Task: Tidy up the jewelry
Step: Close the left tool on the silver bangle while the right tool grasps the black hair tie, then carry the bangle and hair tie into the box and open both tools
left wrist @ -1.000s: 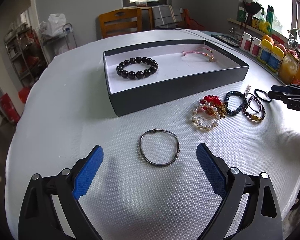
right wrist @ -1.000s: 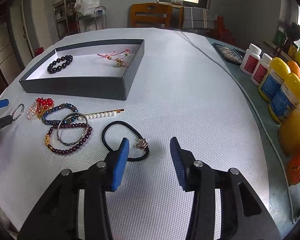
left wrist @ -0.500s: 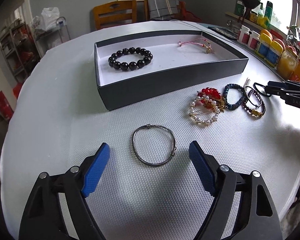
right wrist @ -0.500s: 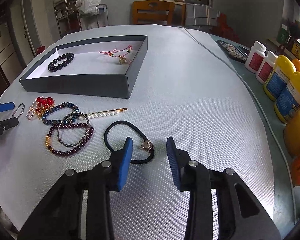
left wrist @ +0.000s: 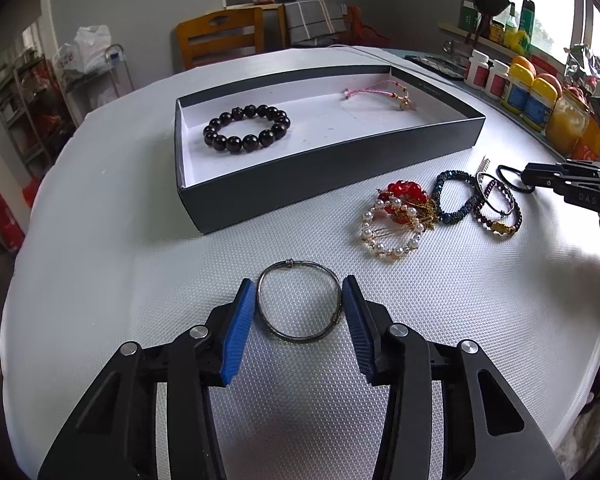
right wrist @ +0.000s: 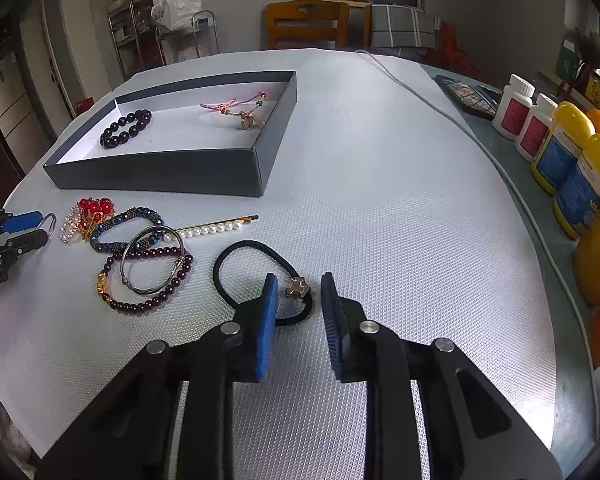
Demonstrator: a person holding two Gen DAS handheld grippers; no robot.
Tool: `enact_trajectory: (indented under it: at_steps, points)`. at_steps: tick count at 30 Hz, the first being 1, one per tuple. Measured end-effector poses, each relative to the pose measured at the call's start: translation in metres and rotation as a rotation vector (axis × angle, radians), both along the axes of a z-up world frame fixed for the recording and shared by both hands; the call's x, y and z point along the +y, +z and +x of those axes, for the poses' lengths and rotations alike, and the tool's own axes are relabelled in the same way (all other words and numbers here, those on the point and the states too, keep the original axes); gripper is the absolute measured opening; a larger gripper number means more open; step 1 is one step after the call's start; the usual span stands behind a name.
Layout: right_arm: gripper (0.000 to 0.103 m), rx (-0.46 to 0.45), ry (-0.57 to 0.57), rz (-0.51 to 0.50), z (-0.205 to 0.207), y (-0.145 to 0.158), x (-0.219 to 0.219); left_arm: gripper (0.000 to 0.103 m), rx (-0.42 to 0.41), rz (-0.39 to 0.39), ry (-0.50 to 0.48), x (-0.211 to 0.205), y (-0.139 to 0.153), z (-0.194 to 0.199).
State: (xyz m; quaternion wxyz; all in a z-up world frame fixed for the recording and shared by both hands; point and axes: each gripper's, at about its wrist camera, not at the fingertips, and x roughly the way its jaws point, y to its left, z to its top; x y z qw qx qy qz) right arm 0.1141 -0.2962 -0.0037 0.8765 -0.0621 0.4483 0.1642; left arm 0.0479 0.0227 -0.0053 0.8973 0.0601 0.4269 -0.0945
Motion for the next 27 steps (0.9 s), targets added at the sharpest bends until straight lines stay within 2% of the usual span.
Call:
enact_trajectory:
  at_steps: [1, 7, 12, 21, 27]
  points:
    - [0.013, 0.000, 0.005, 0.000, 0.000, 0.000, 0.001, 0.047, 0.000, 0.000, 0.000, 0.000, 0.000, 0.000]
    - [0.013, -0.008, 0.009, -0.005, -0.002, 0.001, 0.003, 0.047, 0.000, -0.010, 0.001, 0.000, 0.000, 0.000]
    - [0.013, -0.045, 0.016, 0.016, -0.006, 0.013, 0.002, 0.046, -0.006, -0.024, 0.002, 0.002, 0.004, -0.004]
    - [0.013, -0.176, 0.051, 0.000, -0.007, 0.066, 0.013, 0.047, -0.093, -0.015, -0.014, 0.001, 0.041, -0.008]
    - [0.013, -0.242, 0.065, 0.012, 0.011, 0.096, 0.028, 0.047, -0.139, -0.016, -0.001, 0.008, 0.070, 0.019]
